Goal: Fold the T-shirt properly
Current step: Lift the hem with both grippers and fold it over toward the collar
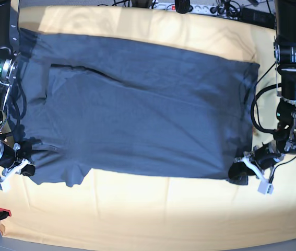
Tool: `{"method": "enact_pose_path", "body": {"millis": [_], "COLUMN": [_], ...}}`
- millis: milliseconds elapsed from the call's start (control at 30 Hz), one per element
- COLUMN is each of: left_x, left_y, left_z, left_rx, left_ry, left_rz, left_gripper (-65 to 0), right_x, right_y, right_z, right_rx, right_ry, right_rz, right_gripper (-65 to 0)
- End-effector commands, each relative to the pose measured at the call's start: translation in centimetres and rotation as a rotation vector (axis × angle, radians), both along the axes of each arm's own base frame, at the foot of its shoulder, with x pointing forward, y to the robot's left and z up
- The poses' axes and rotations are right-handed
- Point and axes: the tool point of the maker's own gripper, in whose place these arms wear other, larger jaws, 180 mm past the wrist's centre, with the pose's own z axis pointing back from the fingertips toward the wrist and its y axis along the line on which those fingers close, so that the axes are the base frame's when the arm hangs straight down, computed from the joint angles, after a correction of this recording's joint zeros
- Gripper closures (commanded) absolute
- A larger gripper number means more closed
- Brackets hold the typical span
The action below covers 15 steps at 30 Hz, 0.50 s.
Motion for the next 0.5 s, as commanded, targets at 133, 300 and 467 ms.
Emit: {"method": "enact_pose_path", "body": {"millis": [133, 300, 467], "left_x": [2.4, 2.1, 0.6], "left_y": [0.0, -1.3, -2.3], "left_z": [5.8, 7.1, 5.9], "left_rx": [-0.018, -0.014, -0.082], "left_ry": [-0.163, -0.207, -0.101], "left_rz": [-0.022, -0.115, -0.174], "left_gripper": [0.0, 0.0, 0.0], "right_x": [2.9, 3.4, 2.1], "right_y": [-1.0, -0.3, 1.0], "right_z": [5.6, 7.0, 5.6], "right_rx": [-0.004, 0.003, 0.09], "right_ry": [-0.142, -0.139, -0.08], "right_rz": [-0.015, 0.028, 0.061], "right_gripper": [0.0, 0.0, 0.0]}}
